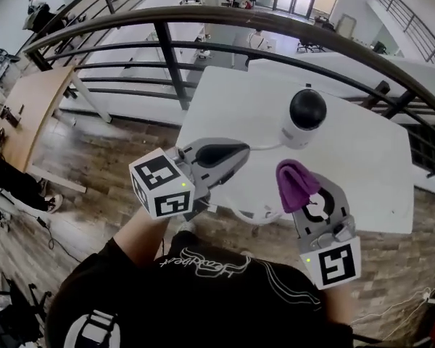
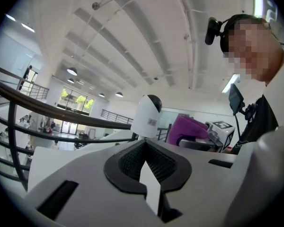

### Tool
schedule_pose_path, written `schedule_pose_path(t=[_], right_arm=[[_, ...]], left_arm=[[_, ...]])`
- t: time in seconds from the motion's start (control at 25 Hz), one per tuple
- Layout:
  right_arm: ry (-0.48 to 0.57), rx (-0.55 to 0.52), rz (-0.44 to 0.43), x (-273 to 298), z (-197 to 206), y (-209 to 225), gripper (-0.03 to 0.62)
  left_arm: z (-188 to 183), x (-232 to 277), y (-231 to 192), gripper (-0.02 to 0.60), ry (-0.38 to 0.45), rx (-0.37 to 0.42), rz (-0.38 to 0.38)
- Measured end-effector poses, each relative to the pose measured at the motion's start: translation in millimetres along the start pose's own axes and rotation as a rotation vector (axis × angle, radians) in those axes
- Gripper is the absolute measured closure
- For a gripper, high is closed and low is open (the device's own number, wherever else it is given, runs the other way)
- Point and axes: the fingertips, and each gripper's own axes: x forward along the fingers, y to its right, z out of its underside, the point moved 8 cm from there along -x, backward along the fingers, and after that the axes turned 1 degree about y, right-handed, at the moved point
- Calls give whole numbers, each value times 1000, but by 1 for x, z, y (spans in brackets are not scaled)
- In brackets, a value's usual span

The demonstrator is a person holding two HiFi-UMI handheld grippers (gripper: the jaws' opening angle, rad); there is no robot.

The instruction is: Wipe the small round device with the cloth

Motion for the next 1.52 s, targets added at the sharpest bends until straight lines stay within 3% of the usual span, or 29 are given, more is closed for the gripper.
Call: schedule_pose_path(t=[0.12, 0.28, 0.44, 0.56, 0.76, 0.92, 1.24, 1.52], right_arm=[[-88, -72, 91, 28, -14, -12, 533], [-171, -60, 272, 51, -37, -38, 533], [-235, -30, 377, 59, -44, -61, 533], [-278, -45, 406, 55, -44, -67, 533], [-319, -46, 486, 54, -41, -62, 533], [-362, -15, 577, 68, -43, -64, 533], [-431, 102, 884, 100, -39, -60, 533], [-451, 132, 1121, 106, -39, -62, 533]], left_arm=[[-7, -1, -40, 574, -37, 39, 108], [-17, -1, -74, 574, -66, 22, 293], [-24, 10, -80, 574, -92, 46, 424], [-22, 20, -78, 574, -105, 29, 481], [-8, 38, -87, 574, -151, 21, 482], [-8, 55, -102, 574, -155, 12, 576], [-1, 106, -123, 574, -253, 30, 824], [-6, 131, -123, 574, -246, 31, 975]])
